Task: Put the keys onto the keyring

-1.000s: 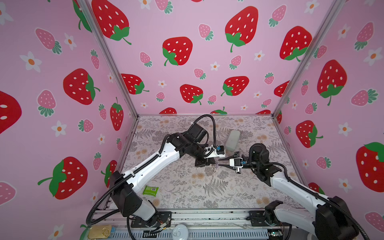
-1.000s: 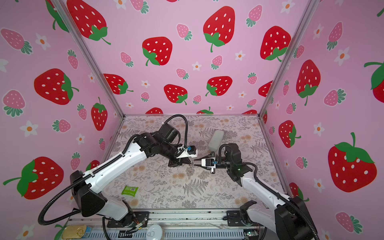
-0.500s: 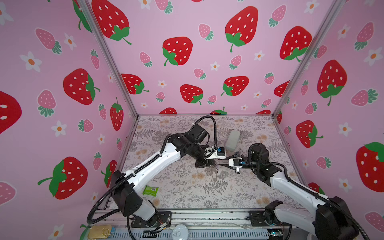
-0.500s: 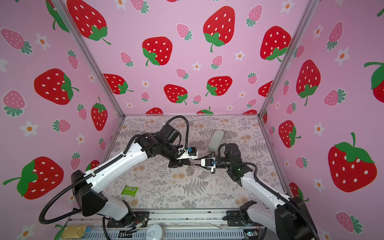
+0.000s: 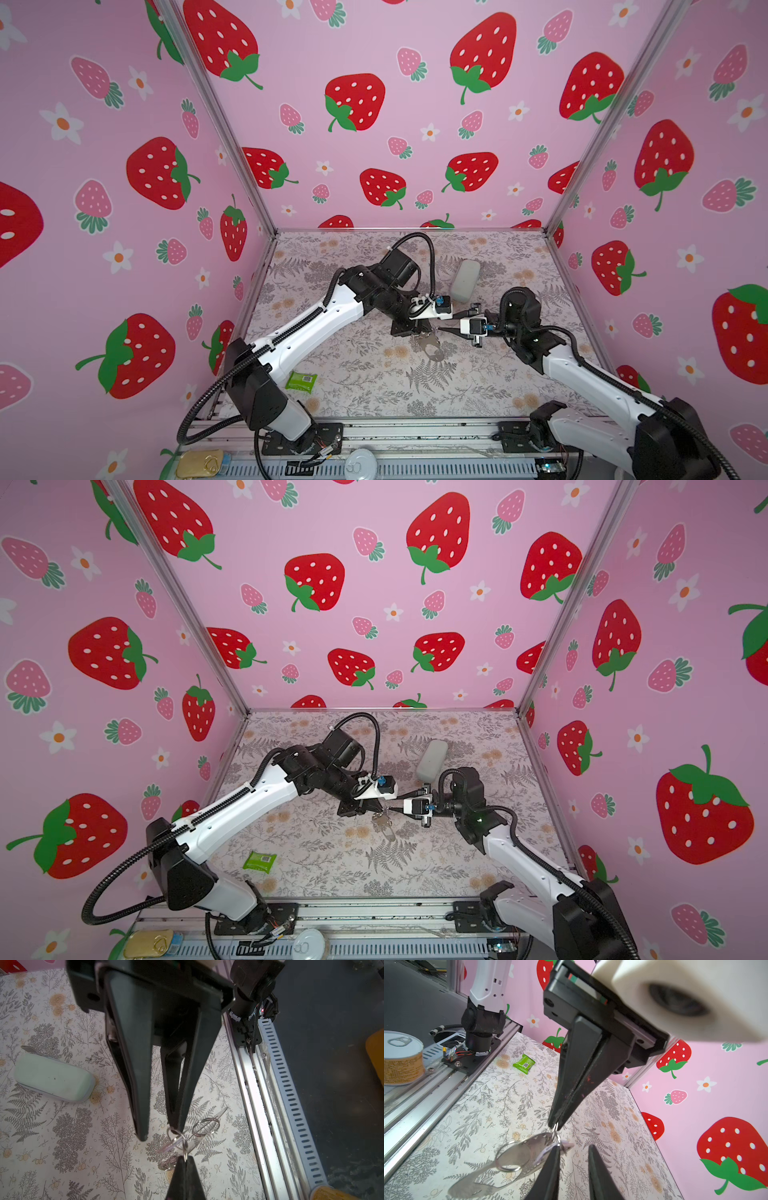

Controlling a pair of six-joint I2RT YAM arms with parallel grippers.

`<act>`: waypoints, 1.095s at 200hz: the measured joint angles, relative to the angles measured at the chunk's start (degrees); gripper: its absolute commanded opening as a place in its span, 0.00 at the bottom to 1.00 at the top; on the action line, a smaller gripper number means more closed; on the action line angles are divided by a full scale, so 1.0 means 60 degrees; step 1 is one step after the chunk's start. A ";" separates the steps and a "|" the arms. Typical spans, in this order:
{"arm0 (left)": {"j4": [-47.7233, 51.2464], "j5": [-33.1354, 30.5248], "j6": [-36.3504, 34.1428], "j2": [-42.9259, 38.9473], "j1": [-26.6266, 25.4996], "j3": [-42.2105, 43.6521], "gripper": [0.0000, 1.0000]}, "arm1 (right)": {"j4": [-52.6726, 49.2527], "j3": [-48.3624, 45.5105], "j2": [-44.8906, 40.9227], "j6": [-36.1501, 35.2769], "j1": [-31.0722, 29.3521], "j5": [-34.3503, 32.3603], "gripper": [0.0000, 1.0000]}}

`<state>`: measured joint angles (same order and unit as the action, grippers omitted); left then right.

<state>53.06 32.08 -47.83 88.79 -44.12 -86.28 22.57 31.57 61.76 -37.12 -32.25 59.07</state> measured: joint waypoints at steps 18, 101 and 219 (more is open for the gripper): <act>0.0007 0.0000 0.0004 0.0084 0.0000 -0.0102 0.00 | -0.0138 0.0047 0.0066 -0.0127 0.0000 0.0299 0.15; 0.0022 -0.0029 -0.0025 0.0215 0.0011 -0.0138 0.00 | -0.0499 0.0102 0.0091 -0.0608 -0.0007 0.0262 0.00; -0.2696 0.0801 0.1341 -0.1173 0.0419 0.1541 0.00 | 0.0994 -0.0554 -0.0481 -0.0525 -0.0106 -0.0765 0.00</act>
<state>36.88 36.88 -39.79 81.76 -41.60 -77.03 28.53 28.25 58.87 -40.27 -32.88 54.48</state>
